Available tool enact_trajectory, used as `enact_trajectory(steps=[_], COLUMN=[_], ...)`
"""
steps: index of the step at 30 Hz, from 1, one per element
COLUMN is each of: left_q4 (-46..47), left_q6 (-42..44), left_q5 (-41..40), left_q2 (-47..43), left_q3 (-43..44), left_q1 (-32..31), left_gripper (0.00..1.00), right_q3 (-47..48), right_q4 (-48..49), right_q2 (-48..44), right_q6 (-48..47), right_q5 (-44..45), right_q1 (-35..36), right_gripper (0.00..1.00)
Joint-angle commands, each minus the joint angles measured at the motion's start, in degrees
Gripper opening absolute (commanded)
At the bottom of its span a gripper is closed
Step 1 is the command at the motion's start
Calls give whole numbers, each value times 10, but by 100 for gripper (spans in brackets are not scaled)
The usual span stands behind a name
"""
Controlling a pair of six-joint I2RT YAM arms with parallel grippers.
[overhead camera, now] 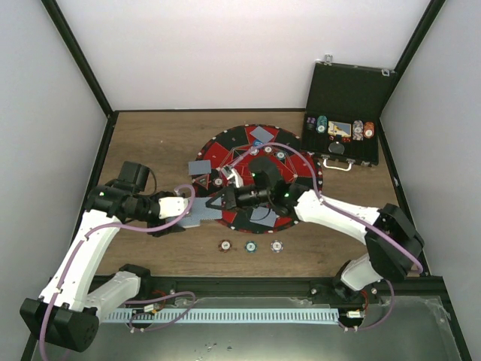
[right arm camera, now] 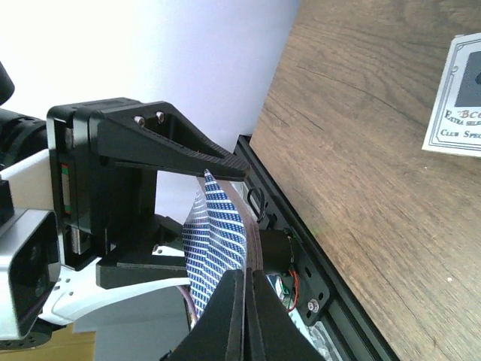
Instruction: Distribute texas hold em gaming equipment
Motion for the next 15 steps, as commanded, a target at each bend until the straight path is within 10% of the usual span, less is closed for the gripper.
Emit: enact_trajectory(steps=[1, 15], left_q4=[7, 6], left_q6=[12, 13], left_q5=[33, 36], left_q2=[-11, -2], left_q3=[14, 19], left_q1=[1, 1], left_gripper=[4, 4], right_q3=[-4, 147], right_q4=[-40, -86], right_q2=[-29, 150], right_q6=[-10, -103], right_q5=[16, -67], right_q1=[-25, -195], right_gripper=[1, 1])
